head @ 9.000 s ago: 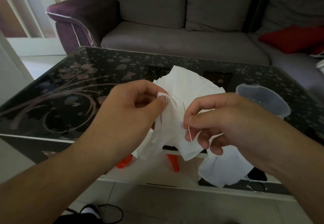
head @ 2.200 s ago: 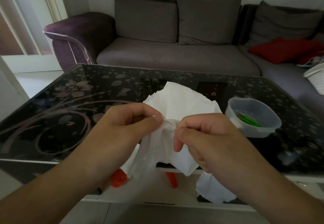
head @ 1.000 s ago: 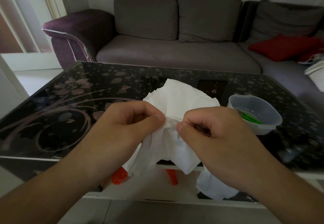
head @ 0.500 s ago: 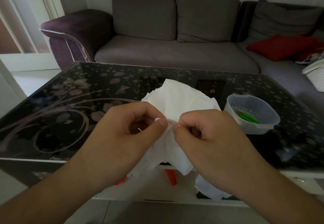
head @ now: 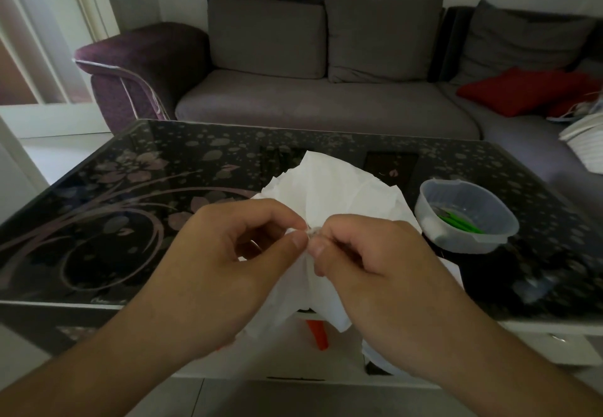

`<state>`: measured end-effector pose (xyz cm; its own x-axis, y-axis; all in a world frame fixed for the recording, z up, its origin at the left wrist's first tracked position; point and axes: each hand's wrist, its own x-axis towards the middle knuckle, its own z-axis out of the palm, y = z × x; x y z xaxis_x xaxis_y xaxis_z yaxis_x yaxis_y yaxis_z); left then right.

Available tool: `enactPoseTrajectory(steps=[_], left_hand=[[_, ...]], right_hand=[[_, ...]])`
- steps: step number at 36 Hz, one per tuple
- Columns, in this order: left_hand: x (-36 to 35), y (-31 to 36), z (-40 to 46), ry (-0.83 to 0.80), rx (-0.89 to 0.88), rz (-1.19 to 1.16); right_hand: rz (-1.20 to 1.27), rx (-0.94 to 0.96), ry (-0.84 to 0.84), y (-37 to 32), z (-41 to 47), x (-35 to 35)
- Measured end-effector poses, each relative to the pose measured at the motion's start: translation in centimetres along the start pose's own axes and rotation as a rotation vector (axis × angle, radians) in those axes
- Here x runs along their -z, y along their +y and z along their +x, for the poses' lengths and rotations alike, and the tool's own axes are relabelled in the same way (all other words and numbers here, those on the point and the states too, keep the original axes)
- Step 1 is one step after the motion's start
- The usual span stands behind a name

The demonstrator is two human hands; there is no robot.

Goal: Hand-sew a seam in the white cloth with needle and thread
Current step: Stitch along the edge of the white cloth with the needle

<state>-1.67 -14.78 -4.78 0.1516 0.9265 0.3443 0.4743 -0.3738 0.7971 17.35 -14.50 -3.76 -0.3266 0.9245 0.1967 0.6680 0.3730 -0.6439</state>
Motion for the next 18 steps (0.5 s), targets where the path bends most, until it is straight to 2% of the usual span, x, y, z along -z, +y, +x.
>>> enactPoseTrajectory(steps=[5, 18], left_hand=[[0.0, 0.2, 0.0, 0.026, 0.003, 0.025], [0.1, 0.1, 0.1, 0.002, -0.013, 0.06]], right_hand=[[0.041, -0.078, -0.131, 0.2, 0.2, 0.3], [0.097, -0.094, 0.035, -0.1, 0.3, -0.8]])
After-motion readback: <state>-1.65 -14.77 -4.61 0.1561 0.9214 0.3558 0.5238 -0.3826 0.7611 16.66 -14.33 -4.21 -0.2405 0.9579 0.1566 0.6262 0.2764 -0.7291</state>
